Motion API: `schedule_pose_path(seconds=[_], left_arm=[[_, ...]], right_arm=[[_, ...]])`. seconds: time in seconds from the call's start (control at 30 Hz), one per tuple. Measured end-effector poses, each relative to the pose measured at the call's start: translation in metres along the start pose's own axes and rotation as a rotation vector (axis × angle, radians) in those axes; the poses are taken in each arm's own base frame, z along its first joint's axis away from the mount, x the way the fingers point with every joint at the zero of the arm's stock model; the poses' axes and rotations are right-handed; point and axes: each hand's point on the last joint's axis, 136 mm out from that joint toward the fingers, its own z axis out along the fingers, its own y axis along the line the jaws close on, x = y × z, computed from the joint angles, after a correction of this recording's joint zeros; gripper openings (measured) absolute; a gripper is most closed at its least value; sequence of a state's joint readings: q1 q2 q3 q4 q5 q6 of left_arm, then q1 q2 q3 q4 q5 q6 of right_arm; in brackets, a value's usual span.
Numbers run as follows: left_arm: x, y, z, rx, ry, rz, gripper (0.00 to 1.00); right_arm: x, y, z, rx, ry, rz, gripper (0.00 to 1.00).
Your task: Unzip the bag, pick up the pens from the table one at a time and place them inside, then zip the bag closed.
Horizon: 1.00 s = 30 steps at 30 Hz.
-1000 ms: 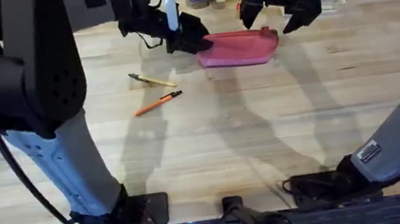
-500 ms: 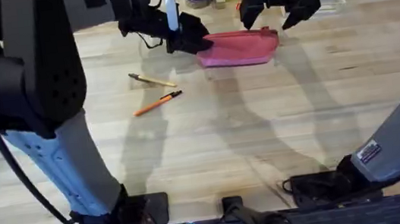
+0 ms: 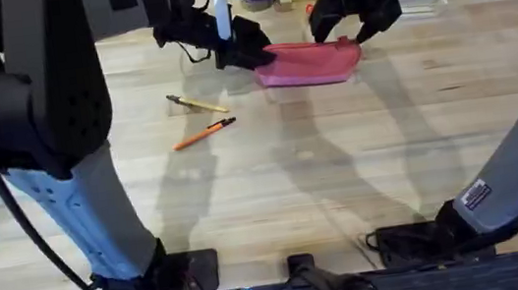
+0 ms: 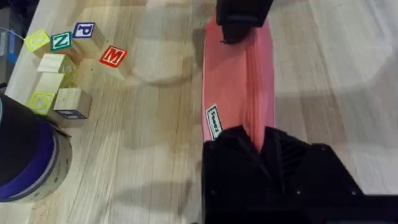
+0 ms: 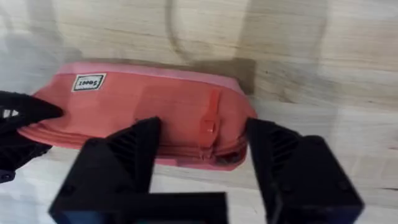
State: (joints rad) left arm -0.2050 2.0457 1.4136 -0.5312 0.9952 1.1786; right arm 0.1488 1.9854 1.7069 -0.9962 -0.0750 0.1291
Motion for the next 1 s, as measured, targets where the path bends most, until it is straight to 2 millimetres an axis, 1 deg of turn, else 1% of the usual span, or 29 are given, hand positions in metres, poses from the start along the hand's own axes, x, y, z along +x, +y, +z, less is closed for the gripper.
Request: schedule_pose_path(seconds=[0.1, 0.2, 0.3, 0.37, 0.53, 0.63, 0.93, 1.0], left_arm=[[0.0, 0.0, 0.0, 0.0, 0.0, 0.0, 0.042], [0.0, 0.0, 0.0, 0.001, 0.0, -0.001, 0.042], [0.0, 0.0, 0.0, 0.001, 0.001, -0.003, 0.042], [0.001, 0.0, -0.001, -0.001, 0.001, -0.004, 0.042], [0.001, 0.0, -0.001, -0.002, 0.001, -0.004, 0.042], [0.001, 0.0, -0.001, -0.002, 0.001, -0.004, 0.042], [0.001, 0.0, -0.001, -0.002, 0.001, -0.004, 0.042], [0.001, 0.0, -0.001, -0.002, 0.001, -0.004, 0.042]], right_arm=[[0.0, -0.003, 0.0, 0.005, 0.002, 0.001, 0.618], [0.001, -0.004, 0.0, 0.007, 0.007, 0.004, 0.535], [0.003, -0.005, 0.0, 0.012, 0.015, 0.004, 0.428], [0.004, -0.006, 0.0, 0.012, 0.018, 0.004, 0.396], [0.004, -0.006, 0.0, 0.013, 0.019, 0.004, 0.366], [0.004, -0.007, 0.0, 0.02, 0.018, -0.005, 0.303], [0.004, -0.011, -0.001, 0.038, 0.017, -0.042, 0.236], [0.004, -0.012, -0.001, 0.046, 0.016, -0.045, 0.197]])
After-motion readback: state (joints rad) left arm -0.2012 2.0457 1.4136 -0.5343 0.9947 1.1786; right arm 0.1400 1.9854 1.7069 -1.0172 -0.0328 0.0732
